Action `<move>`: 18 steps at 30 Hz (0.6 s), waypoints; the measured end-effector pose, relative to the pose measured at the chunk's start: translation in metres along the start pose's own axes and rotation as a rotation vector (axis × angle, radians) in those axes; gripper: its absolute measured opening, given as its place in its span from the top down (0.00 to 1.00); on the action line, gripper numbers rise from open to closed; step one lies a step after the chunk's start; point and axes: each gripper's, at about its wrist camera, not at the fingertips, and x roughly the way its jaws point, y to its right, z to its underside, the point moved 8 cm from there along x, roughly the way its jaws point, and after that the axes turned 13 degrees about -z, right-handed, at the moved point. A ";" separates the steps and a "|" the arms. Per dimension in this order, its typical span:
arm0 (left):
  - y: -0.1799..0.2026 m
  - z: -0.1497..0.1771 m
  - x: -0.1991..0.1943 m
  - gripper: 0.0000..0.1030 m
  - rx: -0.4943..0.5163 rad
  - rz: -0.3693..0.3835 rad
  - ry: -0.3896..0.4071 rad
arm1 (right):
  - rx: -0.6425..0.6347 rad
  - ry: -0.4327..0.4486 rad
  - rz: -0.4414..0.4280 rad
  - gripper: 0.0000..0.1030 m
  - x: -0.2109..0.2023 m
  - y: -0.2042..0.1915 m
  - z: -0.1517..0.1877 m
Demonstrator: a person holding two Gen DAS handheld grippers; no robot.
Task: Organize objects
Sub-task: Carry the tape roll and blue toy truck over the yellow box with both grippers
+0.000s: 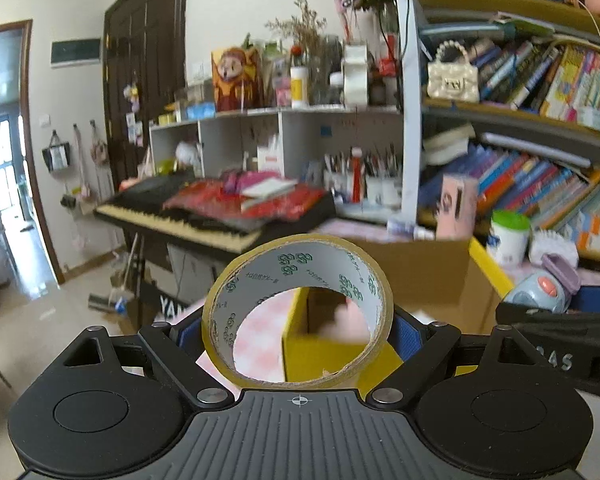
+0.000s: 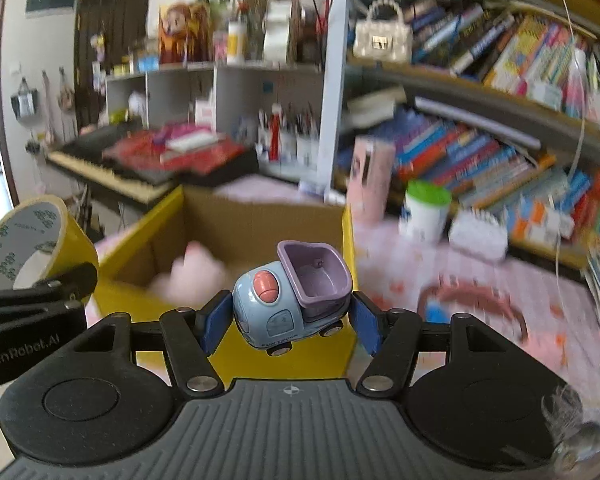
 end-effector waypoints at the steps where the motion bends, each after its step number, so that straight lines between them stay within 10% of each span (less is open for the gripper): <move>1: 0.004 -0.007 0.007 0.13 -0.005 -0.001 0.005 | 0.002 0.014 -0.004 0.41 0.004 0.005 -0.009; 18: 0.085 0.010 0.073 0.13 0.156 0.042 -0.114 | 0.083 -0.086 -0.087 0.41 0.101 0.061 -0.040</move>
